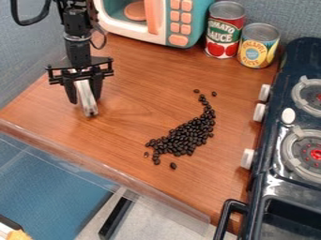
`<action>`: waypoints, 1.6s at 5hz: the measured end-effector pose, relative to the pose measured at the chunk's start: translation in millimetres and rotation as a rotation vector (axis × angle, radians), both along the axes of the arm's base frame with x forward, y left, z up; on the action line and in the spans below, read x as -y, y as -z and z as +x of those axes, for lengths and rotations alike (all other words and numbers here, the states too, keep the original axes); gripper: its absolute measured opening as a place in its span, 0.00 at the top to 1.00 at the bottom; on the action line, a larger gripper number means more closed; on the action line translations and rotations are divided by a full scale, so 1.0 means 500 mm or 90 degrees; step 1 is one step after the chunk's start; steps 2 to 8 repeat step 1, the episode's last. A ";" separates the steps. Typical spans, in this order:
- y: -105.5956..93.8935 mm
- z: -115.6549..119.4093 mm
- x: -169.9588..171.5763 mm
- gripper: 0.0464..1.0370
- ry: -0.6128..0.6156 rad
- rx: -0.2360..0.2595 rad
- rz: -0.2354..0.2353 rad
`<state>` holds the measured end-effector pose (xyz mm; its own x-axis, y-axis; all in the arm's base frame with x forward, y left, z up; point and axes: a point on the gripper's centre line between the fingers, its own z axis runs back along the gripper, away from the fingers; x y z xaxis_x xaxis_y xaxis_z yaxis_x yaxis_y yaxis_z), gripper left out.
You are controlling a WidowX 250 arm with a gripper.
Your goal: Sweep into pile
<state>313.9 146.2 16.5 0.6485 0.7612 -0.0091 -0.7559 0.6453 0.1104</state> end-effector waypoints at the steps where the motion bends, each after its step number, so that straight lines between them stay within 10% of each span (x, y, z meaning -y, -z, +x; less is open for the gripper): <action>1: -0.006 -0.004 0.014 0.05 0.048 0.000 -0.023; 8: -0.006 -0.004 0.014 0.05 0.048 0.000 -0.023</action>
